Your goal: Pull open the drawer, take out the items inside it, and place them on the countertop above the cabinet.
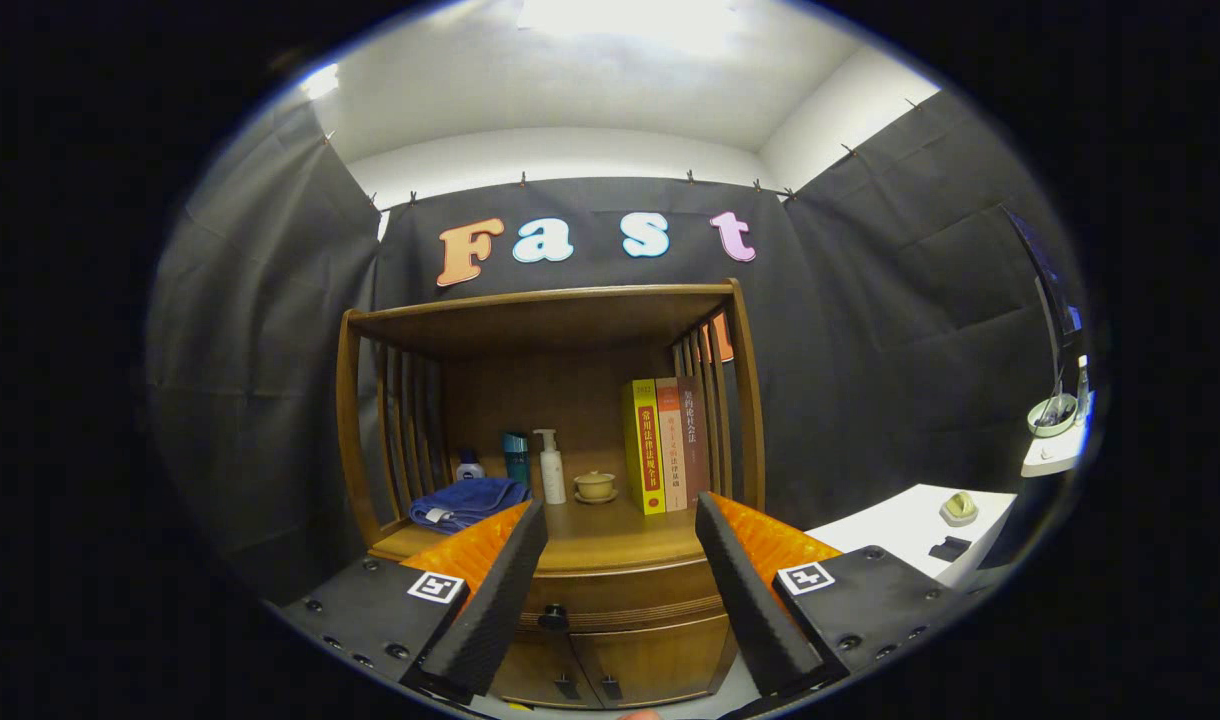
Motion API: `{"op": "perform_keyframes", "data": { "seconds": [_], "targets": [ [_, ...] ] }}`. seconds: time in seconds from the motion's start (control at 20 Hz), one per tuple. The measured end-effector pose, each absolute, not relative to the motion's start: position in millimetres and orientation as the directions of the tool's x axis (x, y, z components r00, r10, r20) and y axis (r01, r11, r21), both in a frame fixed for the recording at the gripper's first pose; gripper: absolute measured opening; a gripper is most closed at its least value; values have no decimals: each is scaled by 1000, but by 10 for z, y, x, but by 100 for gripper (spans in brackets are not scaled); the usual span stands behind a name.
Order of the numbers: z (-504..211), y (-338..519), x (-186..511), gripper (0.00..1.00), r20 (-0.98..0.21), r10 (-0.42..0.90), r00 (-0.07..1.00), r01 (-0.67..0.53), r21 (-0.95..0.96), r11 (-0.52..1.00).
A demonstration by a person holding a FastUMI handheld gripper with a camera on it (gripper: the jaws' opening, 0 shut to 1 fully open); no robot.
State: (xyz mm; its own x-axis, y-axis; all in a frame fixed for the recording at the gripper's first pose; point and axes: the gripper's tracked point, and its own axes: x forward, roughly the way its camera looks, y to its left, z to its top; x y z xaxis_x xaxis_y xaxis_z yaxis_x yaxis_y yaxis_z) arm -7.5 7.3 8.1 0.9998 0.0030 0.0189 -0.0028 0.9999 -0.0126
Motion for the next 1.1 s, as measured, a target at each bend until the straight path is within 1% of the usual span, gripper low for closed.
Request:
{"op": "perform_keyframes", "data": {
  "seconds": [0.7,1.1],
  "targets": [
    [-51,86,11,98,0,20,1000,-20,32,999],
    [-245,283,247,98,76,73,994,-79,80,994]
  ]
}}
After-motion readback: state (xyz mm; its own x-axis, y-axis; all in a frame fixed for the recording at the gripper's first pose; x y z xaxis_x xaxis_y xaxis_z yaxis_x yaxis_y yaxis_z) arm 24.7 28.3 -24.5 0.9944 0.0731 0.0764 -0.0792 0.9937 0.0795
